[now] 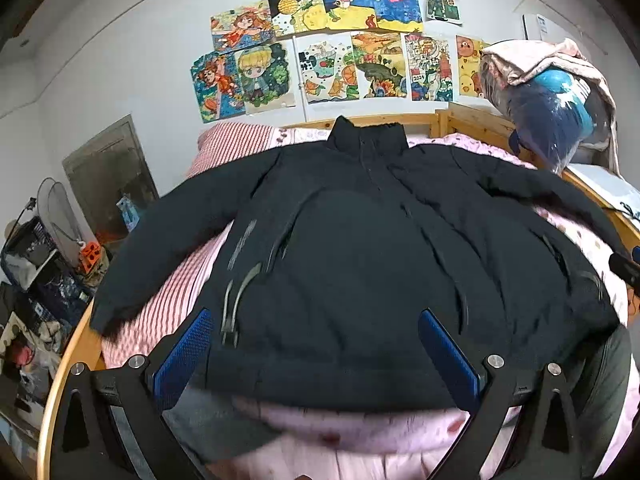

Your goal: Fold large clothes

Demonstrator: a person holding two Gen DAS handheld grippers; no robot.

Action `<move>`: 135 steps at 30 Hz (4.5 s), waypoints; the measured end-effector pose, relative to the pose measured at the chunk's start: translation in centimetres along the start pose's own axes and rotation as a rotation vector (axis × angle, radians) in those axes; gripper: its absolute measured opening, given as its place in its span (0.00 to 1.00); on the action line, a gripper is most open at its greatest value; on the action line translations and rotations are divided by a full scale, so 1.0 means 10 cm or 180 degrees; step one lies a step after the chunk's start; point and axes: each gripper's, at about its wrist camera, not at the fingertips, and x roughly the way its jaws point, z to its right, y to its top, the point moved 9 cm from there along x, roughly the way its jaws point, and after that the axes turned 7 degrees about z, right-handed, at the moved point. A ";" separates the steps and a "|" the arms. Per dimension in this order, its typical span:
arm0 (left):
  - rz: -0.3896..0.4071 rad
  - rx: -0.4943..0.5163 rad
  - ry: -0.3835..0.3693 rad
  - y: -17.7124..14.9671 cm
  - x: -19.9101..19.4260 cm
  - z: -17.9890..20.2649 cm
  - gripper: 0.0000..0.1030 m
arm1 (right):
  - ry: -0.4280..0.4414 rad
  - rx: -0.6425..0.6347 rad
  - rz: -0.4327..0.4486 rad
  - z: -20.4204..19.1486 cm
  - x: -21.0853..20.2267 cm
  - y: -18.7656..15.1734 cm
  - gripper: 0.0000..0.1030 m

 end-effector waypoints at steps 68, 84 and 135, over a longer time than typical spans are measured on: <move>-0.1350 -0.1131 -0.1746 1.41 3.17 1.00 1.00 | -0.0501 -0.0301 0.0682 0.22 2.25 1.67 0.12; -0.1567 -0.1598 -0.2991 1.14 3.32 1.74 1.00 | 0.0410 -0.1129 -0.0589 -1.17 2.57 0.20 0.57; -0.1245 -0.0567 -0.0587 0.82 3.31 -0.22 0.10 | 0.0521 -0.0918 -0.1076 -1.29 3.59 0.14 0.75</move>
